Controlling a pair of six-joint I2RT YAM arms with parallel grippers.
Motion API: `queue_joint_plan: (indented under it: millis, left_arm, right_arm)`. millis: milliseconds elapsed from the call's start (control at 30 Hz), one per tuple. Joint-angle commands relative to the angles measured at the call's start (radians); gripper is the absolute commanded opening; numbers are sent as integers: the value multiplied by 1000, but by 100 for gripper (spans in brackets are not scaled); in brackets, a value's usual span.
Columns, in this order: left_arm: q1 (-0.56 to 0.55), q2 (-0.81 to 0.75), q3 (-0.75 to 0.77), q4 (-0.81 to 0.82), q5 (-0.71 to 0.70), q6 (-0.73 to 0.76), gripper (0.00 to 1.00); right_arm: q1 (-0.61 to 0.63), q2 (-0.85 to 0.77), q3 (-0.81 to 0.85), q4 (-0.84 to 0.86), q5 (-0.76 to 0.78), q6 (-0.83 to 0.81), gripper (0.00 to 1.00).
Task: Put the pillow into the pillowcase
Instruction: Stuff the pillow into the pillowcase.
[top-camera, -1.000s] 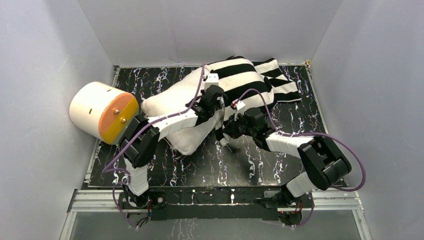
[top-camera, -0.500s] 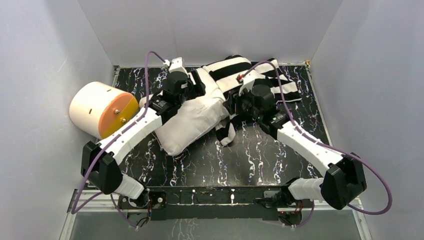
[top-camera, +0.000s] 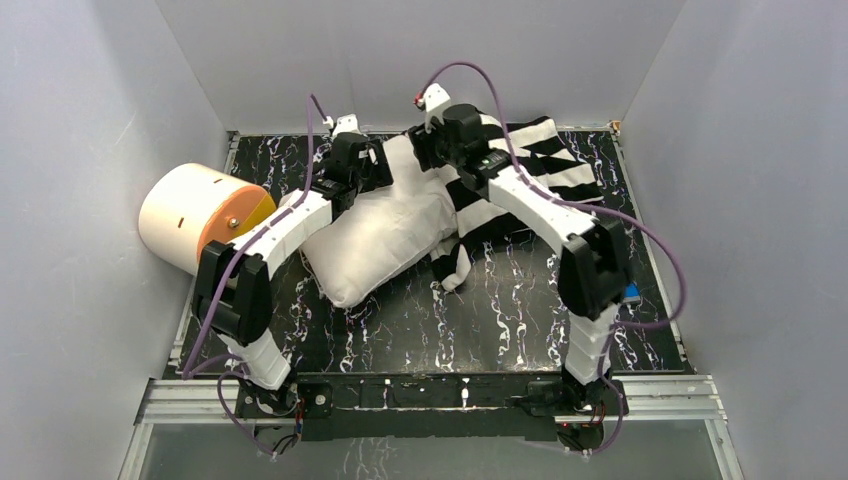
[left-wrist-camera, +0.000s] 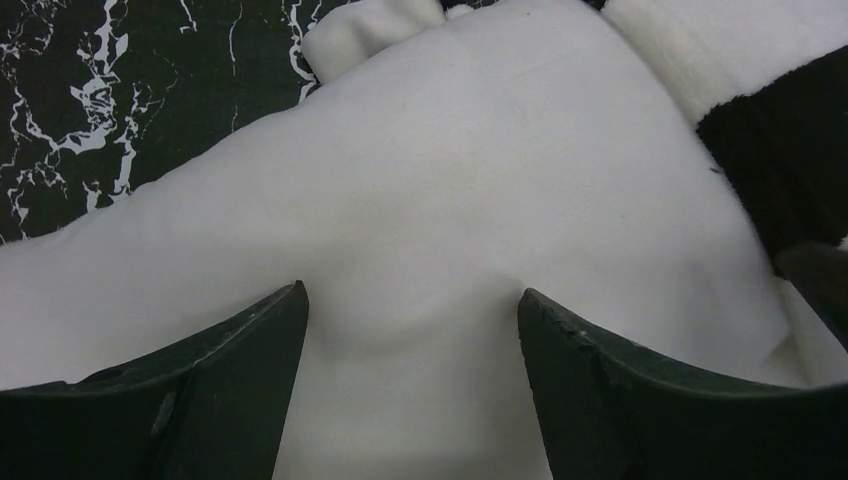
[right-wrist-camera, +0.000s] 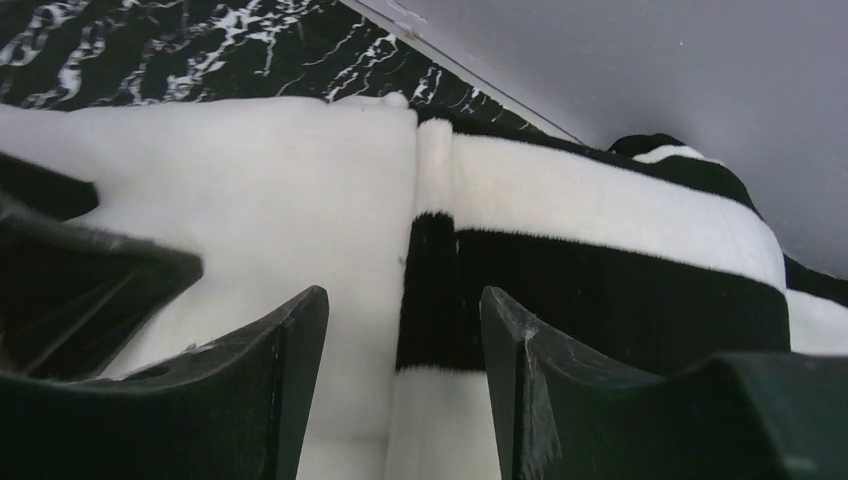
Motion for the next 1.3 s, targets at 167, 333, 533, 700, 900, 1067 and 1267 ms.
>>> queue_joint_plan:
  millis: [167, 333, 533, 700, 900, 1067, 1267]
  left_arm:
    - [9, 49, -102, 239, 123, 49, 0]
    - [9, 5, -195, 393, 215, 98, 0]
    - [9, 8, -194, 441, 253, 58, 0]
    - [9, 27, -182, 480, 297, 36, 0]
    - [9, 30, -198, 550, 350, -26, 0]
    - [9, 65, -198, 571, 375, -49, 0]
    - [9, 33, -234, 574, 366, -69, 0]
  right_arm:
    - [1, 367, 482, -115, 142, -167, 65]
    - [-1, 435, 551, -120, 137, -187, 36]
    - [-4, 329, 518, -149, -147, -51, 0]
    - [-1, 198, 401, -61, -334, 103, 0]
    - [13, 28, 136, 215, -439, 339, 0]
    - [14, 20, 52, 302, -431, 416, 0]
    - [-6, 27, 82, 202, -398, 347, 0]
